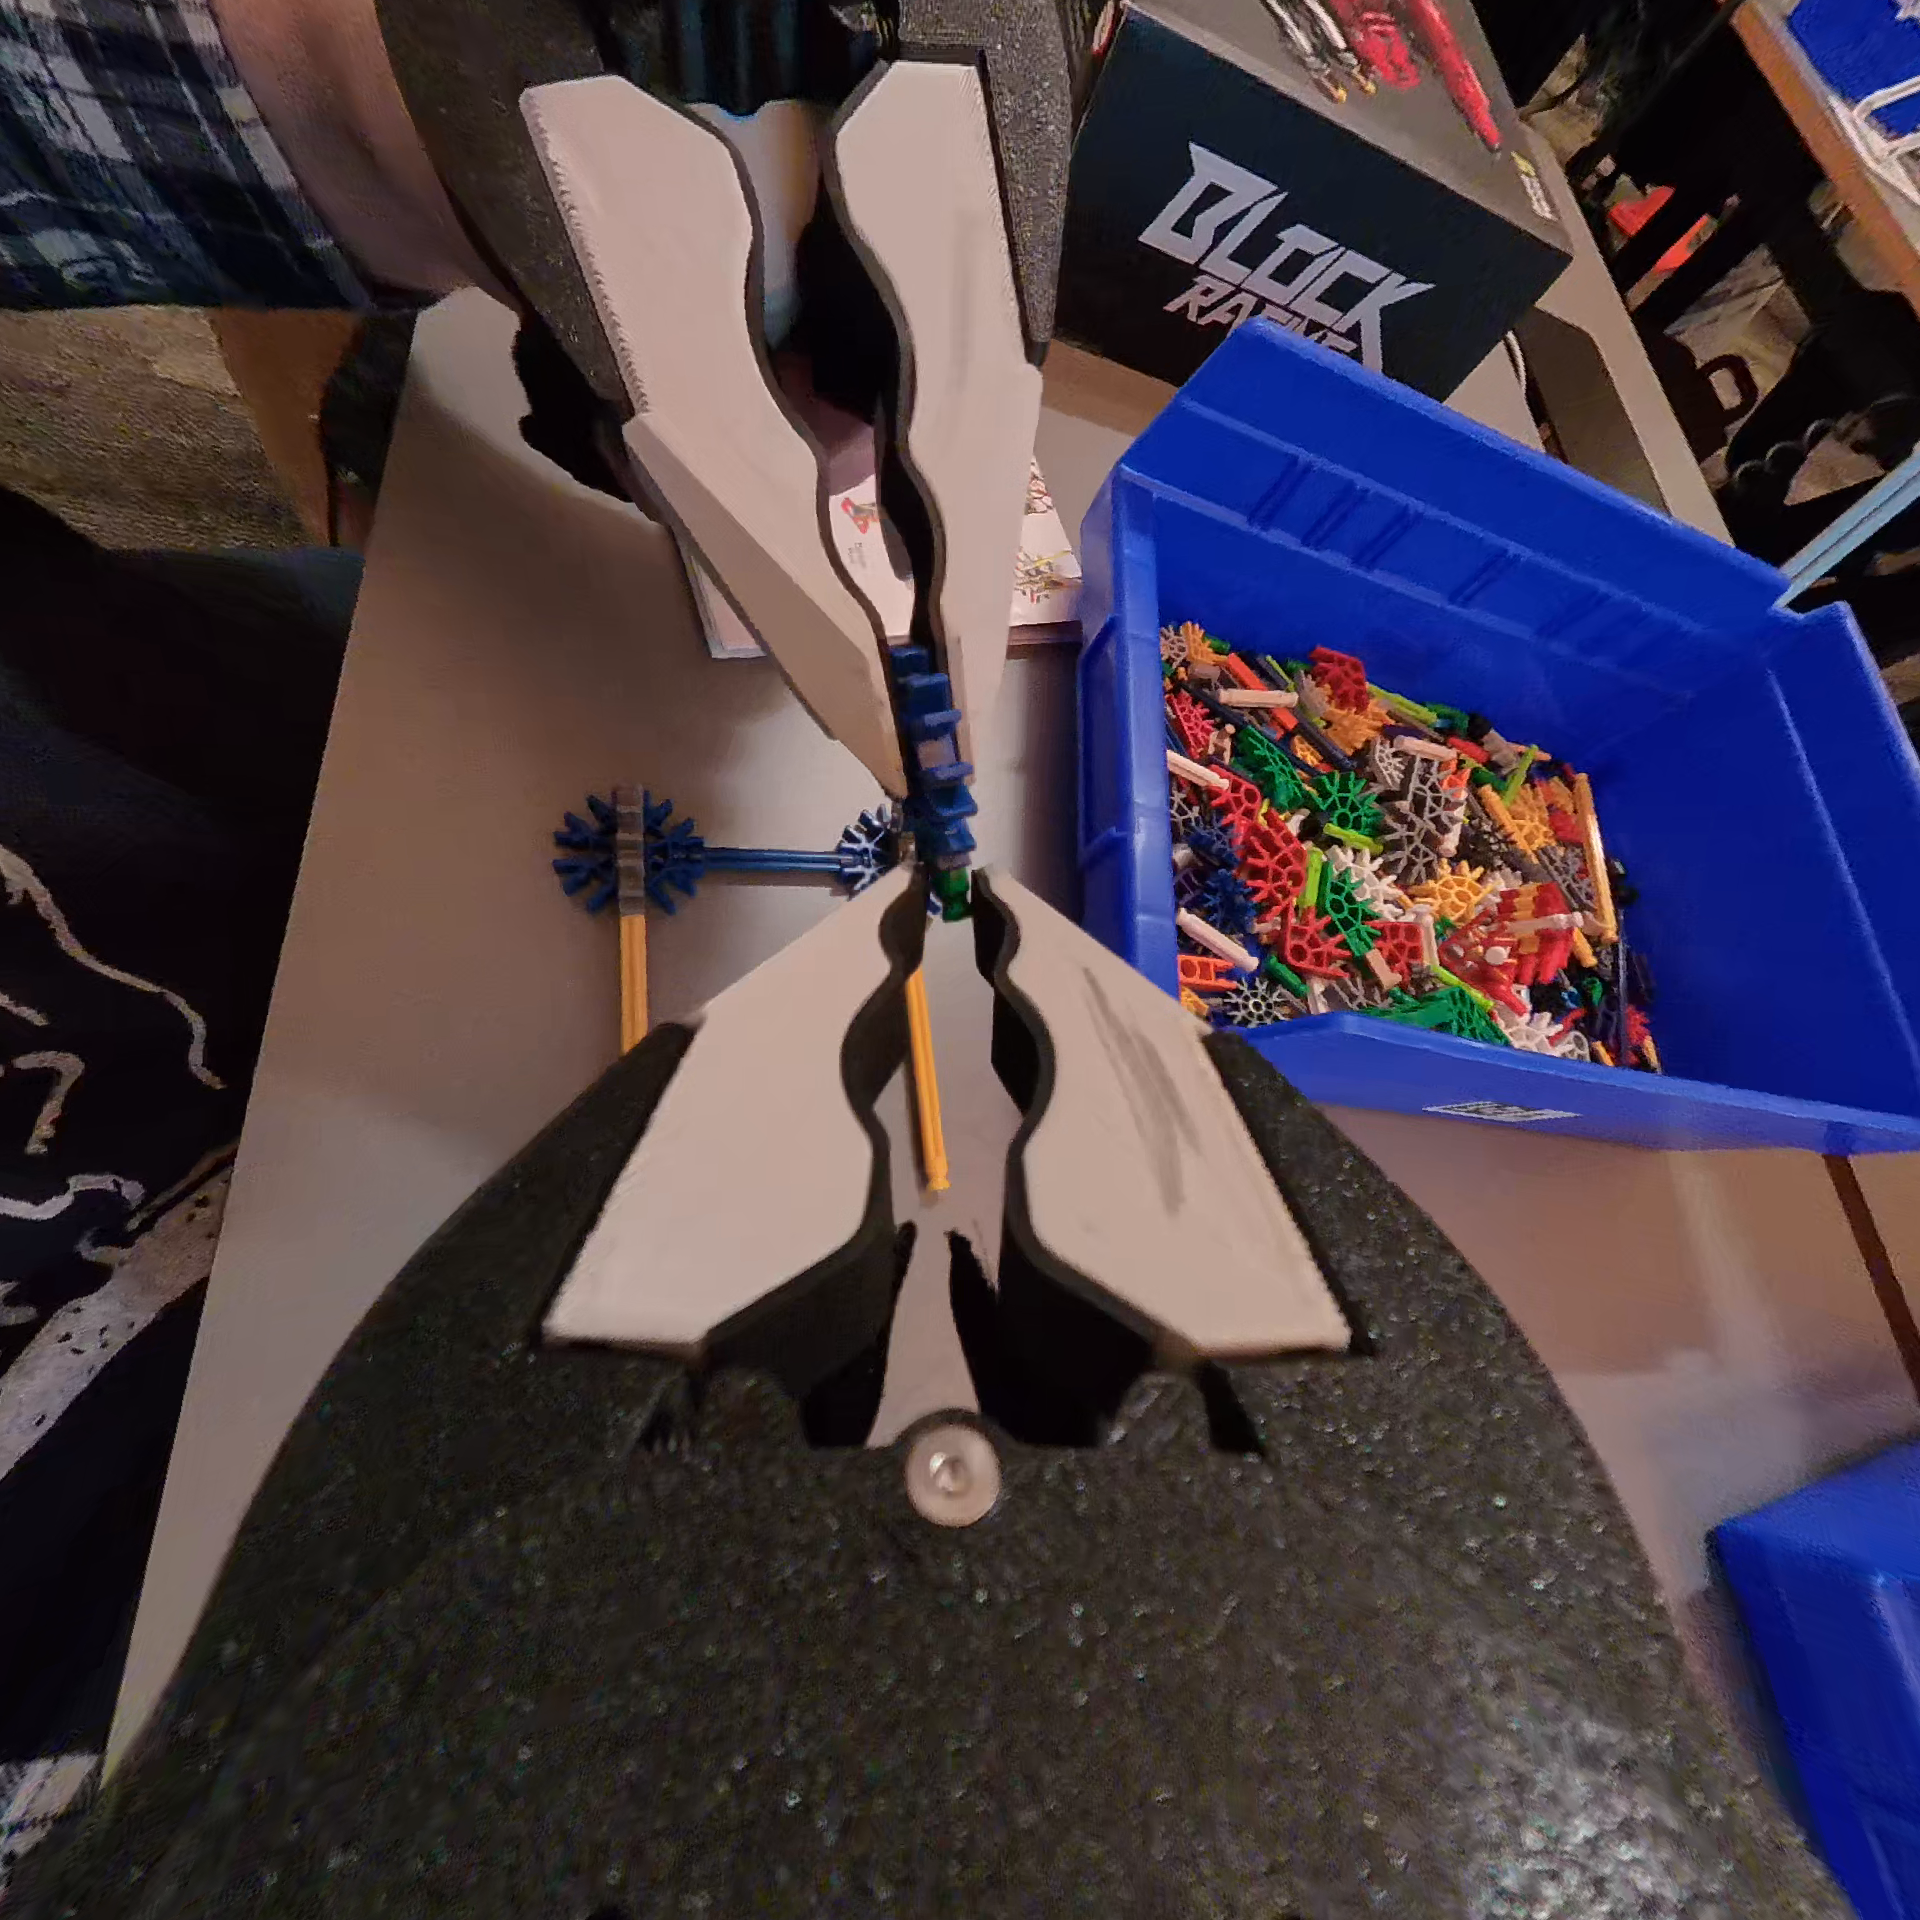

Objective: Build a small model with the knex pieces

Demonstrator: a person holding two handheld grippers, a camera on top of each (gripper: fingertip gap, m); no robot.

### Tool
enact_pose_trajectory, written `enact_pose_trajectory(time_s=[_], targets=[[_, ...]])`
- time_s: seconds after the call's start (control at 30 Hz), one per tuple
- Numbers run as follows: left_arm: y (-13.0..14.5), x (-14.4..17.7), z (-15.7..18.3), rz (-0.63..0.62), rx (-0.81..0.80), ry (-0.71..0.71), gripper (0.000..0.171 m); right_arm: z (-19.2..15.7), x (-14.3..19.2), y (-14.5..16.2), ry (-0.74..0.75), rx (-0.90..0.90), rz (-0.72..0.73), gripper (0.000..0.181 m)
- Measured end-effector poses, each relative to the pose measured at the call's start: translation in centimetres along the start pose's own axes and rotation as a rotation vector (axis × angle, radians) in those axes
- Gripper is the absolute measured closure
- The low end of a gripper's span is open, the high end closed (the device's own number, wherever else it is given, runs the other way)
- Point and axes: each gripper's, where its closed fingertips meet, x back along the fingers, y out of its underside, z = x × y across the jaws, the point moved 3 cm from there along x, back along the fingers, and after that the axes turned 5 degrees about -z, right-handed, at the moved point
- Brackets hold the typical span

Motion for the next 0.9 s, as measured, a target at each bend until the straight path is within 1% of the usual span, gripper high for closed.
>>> enact_pose_trajectory(time_s=[0.1, 0.2, 0.33, 0.47, 0.63, 0.7, 0.8, 0.83, 0.9], targets=[[-0.3, -0.1, -0.2, 0.000, -0.047, -0.060, 0.168, 0.4, 0.1, -0.1, 0.021, -0.012, 0.004, 0.176], [-0.3, -0.3, -0.4, -0.034, -0.121, -0.148, 0.167, 0.7, -0.1, 0.1, 0.064, -0.055, 0.004, 0.177], [-0.6, -0.5, -0.3, -0.027, -0.184, -0.249, 0.167, 1.1, 0.0, 0.0, 0.080, -0.116, 0.038, 0.177], [-0.2, -0.8, -0.2, -0.068, -0.291, -0.346, 0.168, 1.2, -0.2, 0.3, 0.098, -0.146, 0.043, 0.177], [-0.2, -1.0, -0.4, -0.083, -0.369, -0.492, 0.169, 1.8, -0.3, 0.2, 0.138, -0.221, 0.075, 0.176], [-0.2, -1.0, -0.4, -0.093, -0.399, -0.514, 0.169, 1.8, -0.4, 0.1, 0.165, -0.218, 0.080, 0.176], [-0.3, -0.7, -0.5, -0.088, -0.378, -0.454, 0.167, 1.6, -0.4, 0.0, 0.224, -0.111, 0.041, 0.177], [-0.6, -0.4, -0.6, -0.078, -0.375, -0.453, 0.168, 1.7, -0.2, -0.2, 0.226, -0.107, 0.052, 0.177], [-1.3, -0.2, -1.0, -0.086, -0.408, -0.498, 0.168, 2.1, 0.1, -0.8, 0.254, -0.099, 0.063, 0.177]])
